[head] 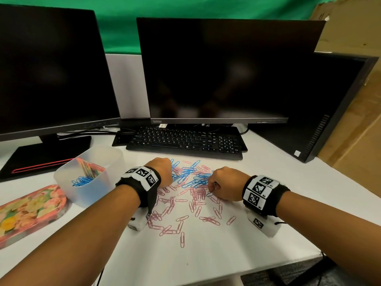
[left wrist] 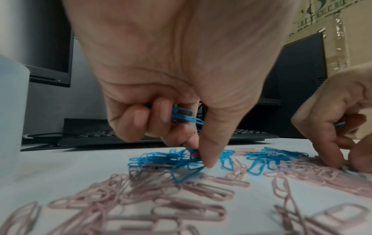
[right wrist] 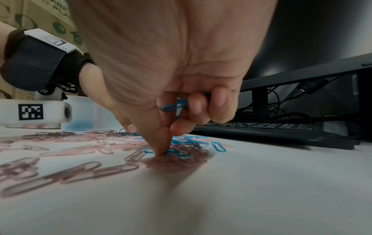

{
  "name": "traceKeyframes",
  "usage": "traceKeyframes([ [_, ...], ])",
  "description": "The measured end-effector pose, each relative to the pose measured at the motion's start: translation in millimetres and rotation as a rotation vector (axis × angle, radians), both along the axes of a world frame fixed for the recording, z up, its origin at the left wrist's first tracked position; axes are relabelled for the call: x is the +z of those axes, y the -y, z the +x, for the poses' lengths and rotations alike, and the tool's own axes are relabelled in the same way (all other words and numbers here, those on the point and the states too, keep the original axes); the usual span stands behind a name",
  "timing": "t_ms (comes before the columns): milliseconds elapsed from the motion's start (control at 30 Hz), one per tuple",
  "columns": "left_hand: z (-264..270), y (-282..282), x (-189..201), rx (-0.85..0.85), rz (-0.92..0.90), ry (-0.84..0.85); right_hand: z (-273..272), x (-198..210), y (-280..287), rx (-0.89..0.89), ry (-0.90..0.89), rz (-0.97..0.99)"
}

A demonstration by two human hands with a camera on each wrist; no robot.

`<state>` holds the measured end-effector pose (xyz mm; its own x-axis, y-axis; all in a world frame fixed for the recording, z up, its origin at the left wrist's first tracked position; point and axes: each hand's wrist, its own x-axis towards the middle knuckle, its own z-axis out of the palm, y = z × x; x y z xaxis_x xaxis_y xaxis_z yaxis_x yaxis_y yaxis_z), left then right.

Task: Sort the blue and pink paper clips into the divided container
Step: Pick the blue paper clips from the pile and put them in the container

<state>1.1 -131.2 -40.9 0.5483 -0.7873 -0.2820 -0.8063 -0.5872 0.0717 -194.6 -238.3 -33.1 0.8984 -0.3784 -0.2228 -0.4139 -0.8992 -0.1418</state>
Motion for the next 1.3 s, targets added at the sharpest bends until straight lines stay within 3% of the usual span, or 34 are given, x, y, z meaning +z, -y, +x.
traceKeyframes([
  [267,-2.9,-7.1,6.3,0.042,-0.165,-0.089,-2.7,3.8,-3.4,-0.013,-0.059,0.022],
  [400,-2.5,-12.5,12.7,0.053,-0.301,-0.193,-2.5,7.9,-0.9,-0.076,0.046,0.145],
  [500,2.5,-19.7,17.8,0.070,-0.411,-0.364,2.9,12.8,6.7,-0.081,0.167,0.229],
  [700,19.8,-36.0,27.9,0.072,-0.581,-0.609,27.9,20.7,7.7,-0.192,0.372,0.669],
  [967,35.5,-77.9,61.0,0.322,-0.719,-0.861,80.8,40.1,-32.3,-0.399,0.485,1.251],
  [1067,48.6,-98.5,71.8,0.369,-0.765,-0.850,105.9,49.0,-53.3,-0.412,0.469,1.328],
  [1200,70.0,-128.2,82.4,0.470,-0.793,-0.782,142.9,58.5,-84.2,-0.338,0.426,1.273],
  [1300,86.4,-149.0,88.0,0.503,-0.670,-0.685,169.5,68.1,-110.9,-0.251,0.381,1.184],
])
